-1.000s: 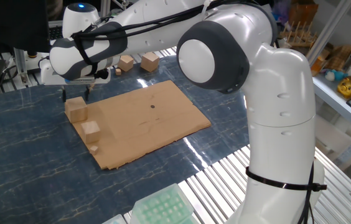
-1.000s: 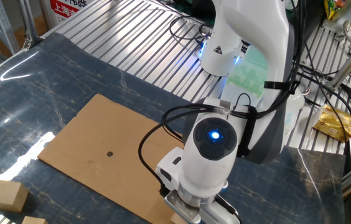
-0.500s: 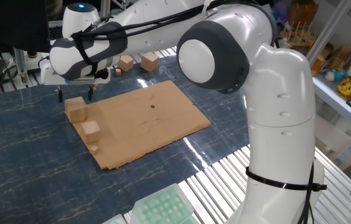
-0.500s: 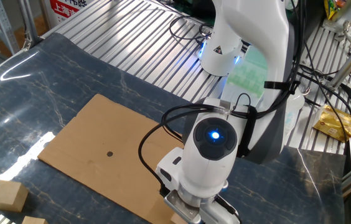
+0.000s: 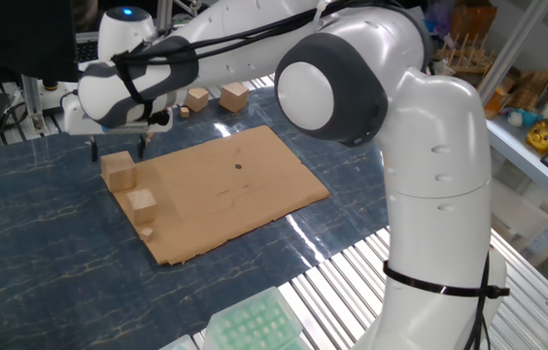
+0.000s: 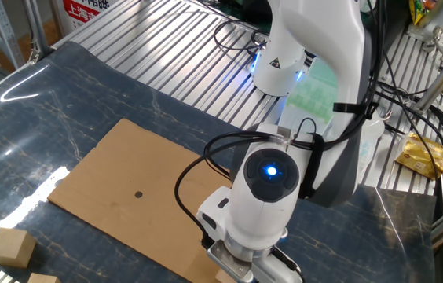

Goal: Grab the block and place it at the designated location

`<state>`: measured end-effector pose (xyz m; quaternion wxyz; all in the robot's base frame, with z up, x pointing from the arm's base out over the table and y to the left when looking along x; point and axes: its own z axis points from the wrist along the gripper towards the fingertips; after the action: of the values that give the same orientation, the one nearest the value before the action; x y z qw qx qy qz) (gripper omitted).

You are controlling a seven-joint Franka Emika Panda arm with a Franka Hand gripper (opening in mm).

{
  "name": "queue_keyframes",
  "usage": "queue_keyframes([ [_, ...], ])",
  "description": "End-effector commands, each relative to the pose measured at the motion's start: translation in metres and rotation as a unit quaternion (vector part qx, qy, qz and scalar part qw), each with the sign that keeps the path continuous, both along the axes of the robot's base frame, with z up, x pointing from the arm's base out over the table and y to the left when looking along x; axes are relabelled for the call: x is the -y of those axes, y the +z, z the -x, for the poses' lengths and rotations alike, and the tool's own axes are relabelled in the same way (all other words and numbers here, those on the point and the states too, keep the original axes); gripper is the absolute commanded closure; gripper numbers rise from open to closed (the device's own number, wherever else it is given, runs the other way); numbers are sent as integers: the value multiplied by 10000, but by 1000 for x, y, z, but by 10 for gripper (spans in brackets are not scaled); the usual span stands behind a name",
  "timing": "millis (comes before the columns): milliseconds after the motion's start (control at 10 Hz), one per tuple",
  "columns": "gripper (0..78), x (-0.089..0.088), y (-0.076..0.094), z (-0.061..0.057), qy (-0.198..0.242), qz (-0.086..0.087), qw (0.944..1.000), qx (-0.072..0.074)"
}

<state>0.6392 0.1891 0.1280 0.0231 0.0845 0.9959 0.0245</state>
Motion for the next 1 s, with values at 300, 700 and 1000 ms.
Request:
queue_keyframes([
  [300, 1, 2, -15, 0, 36, -6, 9999, 99],
  [700, 756, 1, -15, 0, 110, 21, 9999, 102],
  [1000, 756, 1, -15, 0, 110, 21, 9999, 102],
])
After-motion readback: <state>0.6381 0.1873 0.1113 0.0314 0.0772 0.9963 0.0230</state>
